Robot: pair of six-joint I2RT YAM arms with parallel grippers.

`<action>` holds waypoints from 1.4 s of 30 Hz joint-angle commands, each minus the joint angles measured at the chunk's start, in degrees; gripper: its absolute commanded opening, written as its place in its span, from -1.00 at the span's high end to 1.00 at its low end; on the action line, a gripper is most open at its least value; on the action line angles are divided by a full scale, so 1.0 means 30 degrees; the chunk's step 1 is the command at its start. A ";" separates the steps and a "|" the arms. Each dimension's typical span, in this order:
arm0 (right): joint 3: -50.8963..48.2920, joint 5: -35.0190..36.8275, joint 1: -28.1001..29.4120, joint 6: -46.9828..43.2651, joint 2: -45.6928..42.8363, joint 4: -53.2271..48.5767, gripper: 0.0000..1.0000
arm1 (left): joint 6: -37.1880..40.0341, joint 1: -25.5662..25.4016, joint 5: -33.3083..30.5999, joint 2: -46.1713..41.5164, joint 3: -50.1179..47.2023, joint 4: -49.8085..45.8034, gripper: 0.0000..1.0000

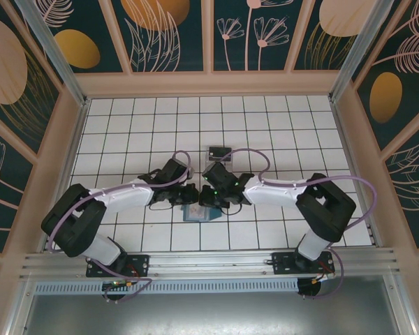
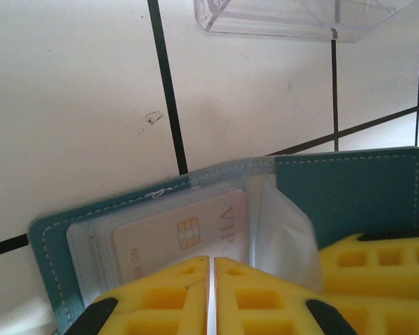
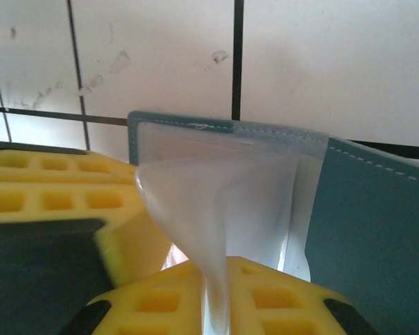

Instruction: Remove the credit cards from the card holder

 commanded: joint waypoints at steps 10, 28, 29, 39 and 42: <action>-0.0734 0.3139 -0.0095 0.0143 -0.2179 -0.3157 0.57 | 0.0754 -0.0673 0.0252 0.1223 0.1963 -0.1606 0.76; -0.1864 0.7772 -0.1635 0.0268 -0.7303 -0.5364 0.50 | 0.1223 -0.3216 0.0767 0.4946 0.5689 -0.2545 0.73; -0.1938 0.7725 -0.1656 0.0288 -0.7337 -0.5311 0.49 | 0.1243 -0.3295 0.0849 0.5067 0.5861 -0.2544 0.73; -0.1882 0.5913 -0.1630 -0.0305 -0.7062 -0.4305 0.49 | 0.1199 -0.3323 -0.0613 0.4387 0.6038 -0.2511 0.69; -0.1811 0.4934 -0.1598 -0.0439 -0.6828 -0.3680 0.49 | 0.1085 -0.3294 -0.1596 0.3756 0.6009 -0.2681 0.67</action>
